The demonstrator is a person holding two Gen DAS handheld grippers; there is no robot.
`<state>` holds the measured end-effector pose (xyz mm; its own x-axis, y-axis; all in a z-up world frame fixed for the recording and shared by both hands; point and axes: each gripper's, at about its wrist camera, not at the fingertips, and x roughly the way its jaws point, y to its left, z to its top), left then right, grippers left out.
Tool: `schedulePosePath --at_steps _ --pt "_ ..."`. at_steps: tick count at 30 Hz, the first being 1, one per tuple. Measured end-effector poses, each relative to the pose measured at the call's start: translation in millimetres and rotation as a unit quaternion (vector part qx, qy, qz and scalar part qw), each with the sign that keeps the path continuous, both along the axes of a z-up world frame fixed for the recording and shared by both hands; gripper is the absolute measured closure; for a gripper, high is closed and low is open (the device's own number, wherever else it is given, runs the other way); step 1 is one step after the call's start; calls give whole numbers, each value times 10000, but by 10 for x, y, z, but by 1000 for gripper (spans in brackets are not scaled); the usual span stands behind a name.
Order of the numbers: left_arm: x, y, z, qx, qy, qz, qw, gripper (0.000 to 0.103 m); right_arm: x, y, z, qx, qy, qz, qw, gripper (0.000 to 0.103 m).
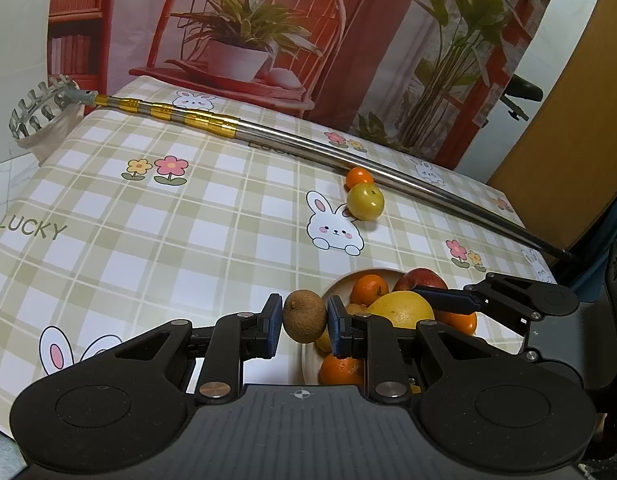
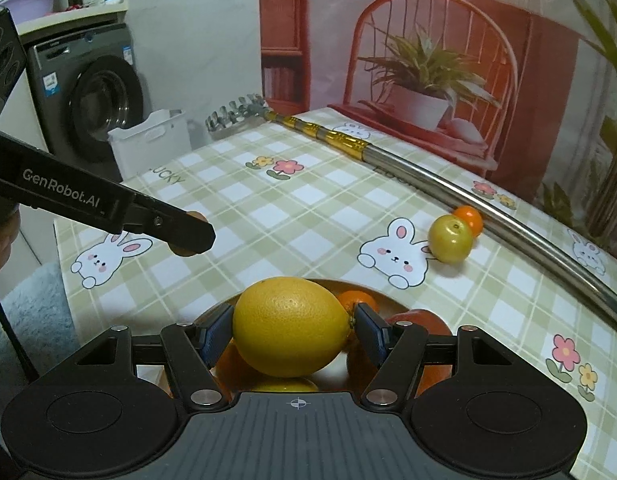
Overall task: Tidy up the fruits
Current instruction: 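Carry the grapefruit onto the plate and open the right gripper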
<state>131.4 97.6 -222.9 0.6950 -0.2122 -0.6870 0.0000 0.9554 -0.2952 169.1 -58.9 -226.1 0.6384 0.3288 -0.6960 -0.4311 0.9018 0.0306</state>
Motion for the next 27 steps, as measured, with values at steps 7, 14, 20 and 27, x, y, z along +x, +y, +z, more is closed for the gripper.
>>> schedulePosePath --at_steps 7,14,20,27 --pt "-3 -1 -5 -6 1 -12 10000 78 -35 25 34 -331 -66 83 9994 42" --pt "-19 6 2 -41 -8 -23 10000 78 -32 82 26 -565 -93 161 9982 41" --pt "-16 -4 2 -41 9 -47 10000 78 16 117 26 -524 -31 110 9986 42" --pt "-24 -69 39 0 -29 -204 9998 78 -60 -82 150 -197 -172 -194 9995 43"
